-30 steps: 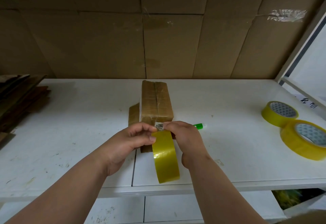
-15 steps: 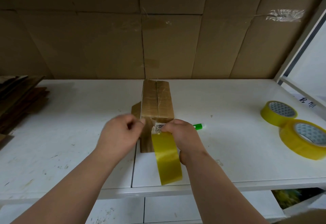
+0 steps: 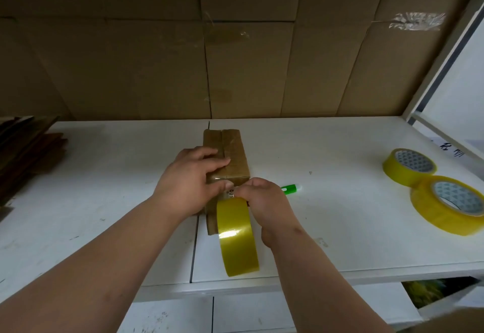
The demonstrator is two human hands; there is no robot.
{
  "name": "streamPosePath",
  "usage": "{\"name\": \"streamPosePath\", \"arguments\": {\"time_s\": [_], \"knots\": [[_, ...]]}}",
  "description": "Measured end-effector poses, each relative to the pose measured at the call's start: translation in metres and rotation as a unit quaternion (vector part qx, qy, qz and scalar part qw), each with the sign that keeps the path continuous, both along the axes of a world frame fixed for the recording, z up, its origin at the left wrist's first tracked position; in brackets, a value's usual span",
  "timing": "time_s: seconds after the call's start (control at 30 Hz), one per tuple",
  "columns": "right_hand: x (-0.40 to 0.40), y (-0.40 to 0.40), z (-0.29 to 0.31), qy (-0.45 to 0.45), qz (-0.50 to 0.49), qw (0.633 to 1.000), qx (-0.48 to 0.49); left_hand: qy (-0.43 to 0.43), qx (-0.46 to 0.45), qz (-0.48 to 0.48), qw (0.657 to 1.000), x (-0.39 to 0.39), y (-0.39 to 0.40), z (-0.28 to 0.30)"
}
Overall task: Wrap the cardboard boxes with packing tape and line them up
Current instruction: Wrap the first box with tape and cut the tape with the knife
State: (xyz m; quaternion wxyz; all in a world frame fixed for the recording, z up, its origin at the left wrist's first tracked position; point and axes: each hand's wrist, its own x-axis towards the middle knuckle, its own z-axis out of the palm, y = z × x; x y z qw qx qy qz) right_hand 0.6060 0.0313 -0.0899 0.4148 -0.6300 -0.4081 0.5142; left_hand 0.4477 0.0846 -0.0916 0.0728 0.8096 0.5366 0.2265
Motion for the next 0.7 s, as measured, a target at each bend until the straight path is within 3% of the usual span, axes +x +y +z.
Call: {"name": "streamPosePath", "arguments": {"time_s": [0.43, 0.7], "knots": [[-0.008, -0.003, -0.001, -0.018, -0.029, 0.999, -0.005, -0.047, 0.026, 0.015, 0.998, -0.01, 0.01, -0.011], [0.01, -0.02, -0.006, 0.085, -0.028, 0.996, -0.005, 0.082, -0.016, 0.002, 0.997, -0.007, 0.005, 0.0]]}}
